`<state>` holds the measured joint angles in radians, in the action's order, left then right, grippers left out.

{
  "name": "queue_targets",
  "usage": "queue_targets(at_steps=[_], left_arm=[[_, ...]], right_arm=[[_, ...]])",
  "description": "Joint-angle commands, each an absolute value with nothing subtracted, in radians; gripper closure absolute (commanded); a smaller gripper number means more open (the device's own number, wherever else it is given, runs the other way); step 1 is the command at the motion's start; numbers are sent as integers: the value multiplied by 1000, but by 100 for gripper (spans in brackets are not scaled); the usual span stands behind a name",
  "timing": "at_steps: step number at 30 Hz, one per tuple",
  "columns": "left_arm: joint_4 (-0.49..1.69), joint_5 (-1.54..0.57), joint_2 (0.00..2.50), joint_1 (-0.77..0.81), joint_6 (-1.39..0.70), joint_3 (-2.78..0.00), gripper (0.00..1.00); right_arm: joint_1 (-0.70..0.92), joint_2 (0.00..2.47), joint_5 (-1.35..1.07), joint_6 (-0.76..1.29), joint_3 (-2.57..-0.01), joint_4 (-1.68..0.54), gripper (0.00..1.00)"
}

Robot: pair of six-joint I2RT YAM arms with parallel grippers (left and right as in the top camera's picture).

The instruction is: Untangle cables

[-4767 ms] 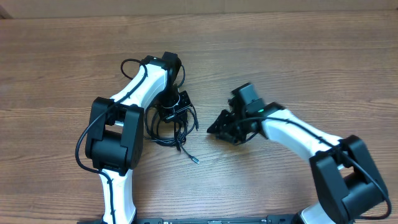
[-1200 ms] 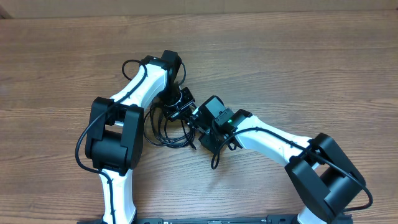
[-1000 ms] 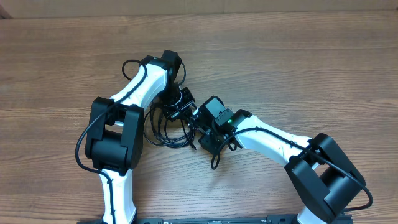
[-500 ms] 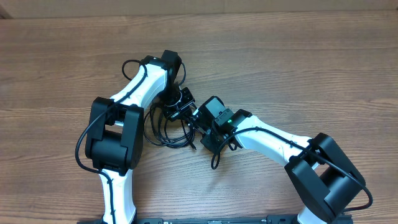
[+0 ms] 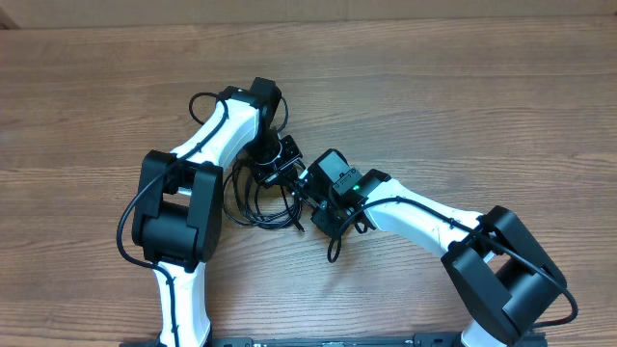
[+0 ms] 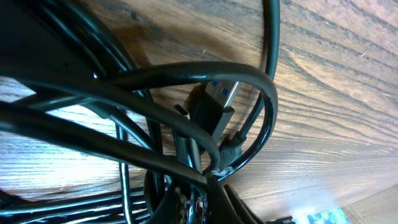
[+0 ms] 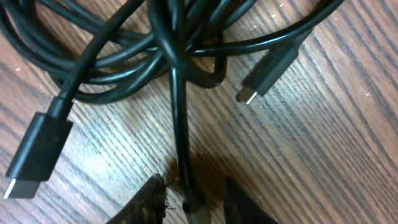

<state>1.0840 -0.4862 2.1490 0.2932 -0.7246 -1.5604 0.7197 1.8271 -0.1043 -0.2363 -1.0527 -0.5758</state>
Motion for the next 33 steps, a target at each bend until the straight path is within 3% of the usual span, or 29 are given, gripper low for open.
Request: queue_targets(at_steps=[1, 5, 9, 18, 23, 33], left_arm=[[1084, -498, 2165, 296, -702, -1579, 96], [1084, -498, 2165, 296, -702, -1579, 96], [1084, -498, 2165, 296, -701, -1579, 96], [1084, -498, 2165, 296, -669, -1579, 96], [1084, -497, 2165, 296, -657, -1579, 96], [1085, -498, 2165, 296, -627, -1579, 96]], right_arm=[[717, 1831, -106, -233, -1047, -574, 71], [717, 1831, -107, -233, -1047, -573, 91], [717, 1829, -116, -233, -1053, -575, 96], [715, 1828, -250, -231, -1149, -725, 96], [711, 1828, -299, -33, -1225, -799, 96], [711, 1832, -298, 245, -1230, -744, 96]])
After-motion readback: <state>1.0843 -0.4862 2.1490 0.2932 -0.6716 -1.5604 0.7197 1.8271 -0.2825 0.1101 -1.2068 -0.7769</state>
